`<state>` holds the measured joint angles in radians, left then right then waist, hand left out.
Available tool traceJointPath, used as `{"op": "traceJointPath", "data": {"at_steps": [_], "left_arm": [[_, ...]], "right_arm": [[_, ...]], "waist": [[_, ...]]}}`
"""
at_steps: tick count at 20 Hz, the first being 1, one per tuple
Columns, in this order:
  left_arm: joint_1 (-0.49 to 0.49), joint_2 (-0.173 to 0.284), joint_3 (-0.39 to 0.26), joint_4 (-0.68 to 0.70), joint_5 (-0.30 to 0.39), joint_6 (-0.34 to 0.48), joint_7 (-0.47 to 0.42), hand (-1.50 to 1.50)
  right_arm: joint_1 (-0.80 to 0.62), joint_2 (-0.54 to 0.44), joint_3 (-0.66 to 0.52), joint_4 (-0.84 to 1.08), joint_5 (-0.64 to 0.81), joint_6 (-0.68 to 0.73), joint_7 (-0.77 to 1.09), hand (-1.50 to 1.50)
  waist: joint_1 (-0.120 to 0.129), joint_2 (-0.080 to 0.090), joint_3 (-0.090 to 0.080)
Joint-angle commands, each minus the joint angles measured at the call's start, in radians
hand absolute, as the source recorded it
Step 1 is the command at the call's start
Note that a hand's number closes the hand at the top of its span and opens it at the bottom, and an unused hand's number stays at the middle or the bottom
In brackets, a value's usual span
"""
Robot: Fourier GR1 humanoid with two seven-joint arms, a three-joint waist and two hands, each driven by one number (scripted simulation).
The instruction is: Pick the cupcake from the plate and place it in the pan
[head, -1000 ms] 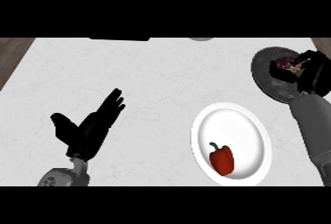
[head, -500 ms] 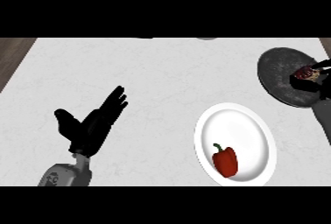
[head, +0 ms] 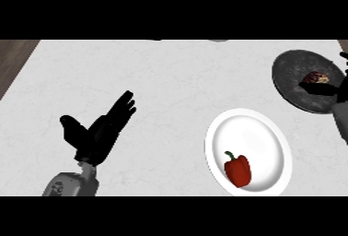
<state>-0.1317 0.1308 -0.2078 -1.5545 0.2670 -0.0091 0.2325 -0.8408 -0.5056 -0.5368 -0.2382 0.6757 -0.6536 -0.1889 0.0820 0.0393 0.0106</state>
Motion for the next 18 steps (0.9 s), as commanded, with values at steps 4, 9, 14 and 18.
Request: {"op": "traceJointPath", "data": {"at_steps": [4,9,14,18], "left_arm": [[0.01,-0.016,-0.005,0.017,-0.011,0.005,-0.028,0.0],[0.014,0.01,0.025,0.008,0.001,-0.004,-0.014,0.0],[-0.008,0.016,0.057,0.056,0.008,-0.014,-0.035,0.0],[0.05,-0.015,0.021,0.035,-0.009,-0.002,-0.051,0.0]], "right_arm": [[0.02,0.0,-0.189,-0.05,-0.223,0.128,-0.224,-1.5],[0.061,-0.081,-0.265,0.002,-0.317,0.358,-0.279,-1.5],[0.154,-0.131,-0.281,0.034,-0.35,0.58,-0.393,-1.5],[0.204,-0.183,-0.285,0.053,-0.365,0.715,-0.441,-1.5]], "waist": [[-0.021,-0.001,0.001],[-0.029,-0.011,-0.002],[-0.046,-0.012,-0.003],[-0.045,-0.019,-0.004]]}}
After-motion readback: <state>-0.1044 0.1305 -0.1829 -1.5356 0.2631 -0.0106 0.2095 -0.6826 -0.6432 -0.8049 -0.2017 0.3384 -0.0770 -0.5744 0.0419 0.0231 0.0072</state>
